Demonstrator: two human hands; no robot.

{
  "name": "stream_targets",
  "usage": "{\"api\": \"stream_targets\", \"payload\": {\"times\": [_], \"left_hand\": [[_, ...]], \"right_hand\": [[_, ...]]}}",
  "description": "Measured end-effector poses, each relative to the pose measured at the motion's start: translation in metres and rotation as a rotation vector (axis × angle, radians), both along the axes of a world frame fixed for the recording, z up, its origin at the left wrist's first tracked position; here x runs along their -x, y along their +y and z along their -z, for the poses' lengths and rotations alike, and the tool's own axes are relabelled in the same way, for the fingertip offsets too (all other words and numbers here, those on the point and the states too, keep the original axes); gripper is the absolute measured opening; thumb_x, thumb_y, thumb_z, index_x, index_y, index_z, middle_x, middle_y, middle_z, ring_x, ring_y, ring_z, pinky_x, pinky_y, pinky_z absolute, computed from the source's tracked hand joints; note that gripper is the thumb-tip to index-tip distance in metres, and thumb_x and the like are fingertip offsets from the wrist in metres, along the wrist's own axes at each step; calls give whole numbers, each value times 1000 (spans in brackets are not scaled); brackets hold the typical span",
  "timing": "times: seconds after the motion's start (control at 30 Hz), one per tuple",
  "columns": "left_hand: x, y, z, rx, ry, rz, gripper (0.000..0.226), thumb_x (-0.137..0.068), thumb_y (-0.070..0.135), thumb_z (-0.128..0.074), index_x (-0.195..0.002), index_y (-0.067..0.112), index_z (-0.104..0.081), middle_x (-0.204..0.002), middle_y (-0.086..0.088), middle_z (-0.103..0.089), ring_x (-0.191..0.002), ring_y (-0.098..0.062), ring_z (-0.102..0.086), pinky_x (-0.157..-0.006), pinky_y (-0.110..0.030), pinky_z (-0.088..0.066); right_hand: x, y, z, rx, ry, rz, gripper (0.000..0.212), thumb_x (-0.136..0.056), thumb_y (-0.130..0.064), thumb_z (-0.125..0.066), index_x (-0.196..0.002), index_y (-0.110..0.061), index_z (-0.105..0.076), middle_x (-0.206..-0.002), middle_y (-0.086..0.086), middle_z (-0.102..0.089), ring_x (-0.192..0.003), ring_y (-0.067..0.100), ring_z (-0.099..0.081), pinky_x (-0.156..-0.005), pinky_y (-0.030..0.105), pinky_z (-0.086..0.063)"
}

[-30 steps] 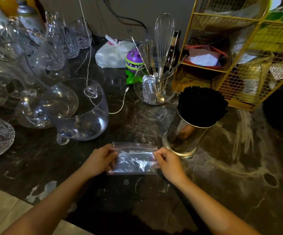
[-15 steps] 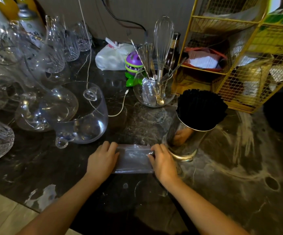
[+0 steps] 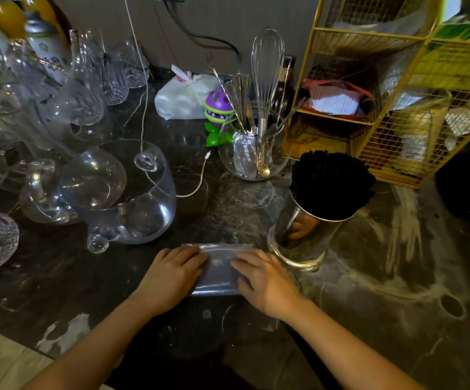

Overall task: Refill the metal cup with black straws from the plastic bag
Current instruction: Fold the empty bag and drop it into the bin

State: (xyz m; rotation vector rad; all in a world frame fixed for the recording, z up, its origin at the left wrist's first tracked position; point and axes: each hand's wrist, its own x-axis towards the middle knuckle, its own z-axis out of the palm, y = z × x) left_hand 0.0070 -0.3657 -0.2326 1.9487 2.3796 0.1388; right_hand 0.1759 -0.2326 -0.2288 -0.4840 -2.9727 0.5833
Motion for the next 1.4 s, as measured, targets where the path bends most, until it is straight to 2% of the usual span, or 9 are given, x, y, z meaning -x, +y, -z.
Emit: {"api": "stream_targets", "payload": {"times": [0.1,0.2,0.37,0.47,0.57,0.7,0.87,1.23,1.4], "left_hand": [[1,-6,-4,68,-67,94,55,-81,55,-39,-129,27,-40,-142,-5,-41,-131,-22,-36,-106,-40,-25],[-3,-10,-8,77,111,202,66,-68,67,-42,-119,26,-53,-126,-3,-58,-113,-17,-55,-93,-34,-45],[-8,-7,-13,98,111,261,59,-58,60,-46,-103,27,-62,-99,8,-65,-87,-7,-61,-77,-18,-48],[-9,-5,-13,88,151,248,52,-52,49,-61,-99,28,-65,-93,12,-68,-83,-3,-63,-73,-17,-50],[-9,-3,-15,66,34,165,44,-59,31,-70,-103,25,-63,-102,5,-70,-90,-9,-65,-77,-23,-53],[-3,0,-22,130,-255,31,27,-88,28,-47,-113,22,-52,-119,-1,-59,-102,-13,-58,-89,-27,-47],[4,2,-35,120,-469,-54,16,-89,26,-47,-95,17,-59,-97,4,-53,-89,-9,-56,-80,-23,-46],[8,5,-28,128,-456,-200,5,-87,30,-50,-83,27,-52,-87,-3,-66,-79,-15,-61,-75,-34,-50],[12,11,-24,104,-414,-179,15,-82,26,-58,-86,13,-64,-93,2,-47,-89,-13,-50,-80,-21,-38]], "right_hand": [[-6,-3,-4,1,-1,-132,52,-79,-36,-52,-126,-15,-48,-134,5,-52,-127,20,-42,-107,32,-23],[-8,-6,-5,-191,46,-230,54,-59,-32,-71,-110,-19,-61,-111,-3,-68,-108,13,-60,-97,26,-42],[-1,-10,5,-108,7,-215,45,-63,-9,-69,-106,-14,-57,-108,7,-69,-108,21,-61,-99,35,-43],[0,-13,9,-208,51,-216,40,-57,-22,-77,-93,-23,-60,-92,-6,-72,-90,9,-67,-83,23,-52],[5,-12,6,-131,14,-127,36,-64,-17,-74,-97,-19,-60,-98,0,-70,-93,12,-65,-83,24,-52],[12,-6,2,120,-39,-1,31,-91,-14,-42,-121,-16,-48,-127,6,-53,-114,21,-52,-98,33,-43],[11,1,-6,339,24,81,22,-89,-25,-48,-109,-25,-56,-111,-1,-61,-91,2,-52,-73,8,-36],[23,6,-5,521,-8,441,36,-77,-29,-66,-107,-20,-48,-72,-11,-47,-67,6,-50,-50,15,-33],[31,7,-7,573,-69,508,55,-74,-22,-70,-121,-18,-42,-105,5,-55,-90,22,-60,-55,18,-40]]}}
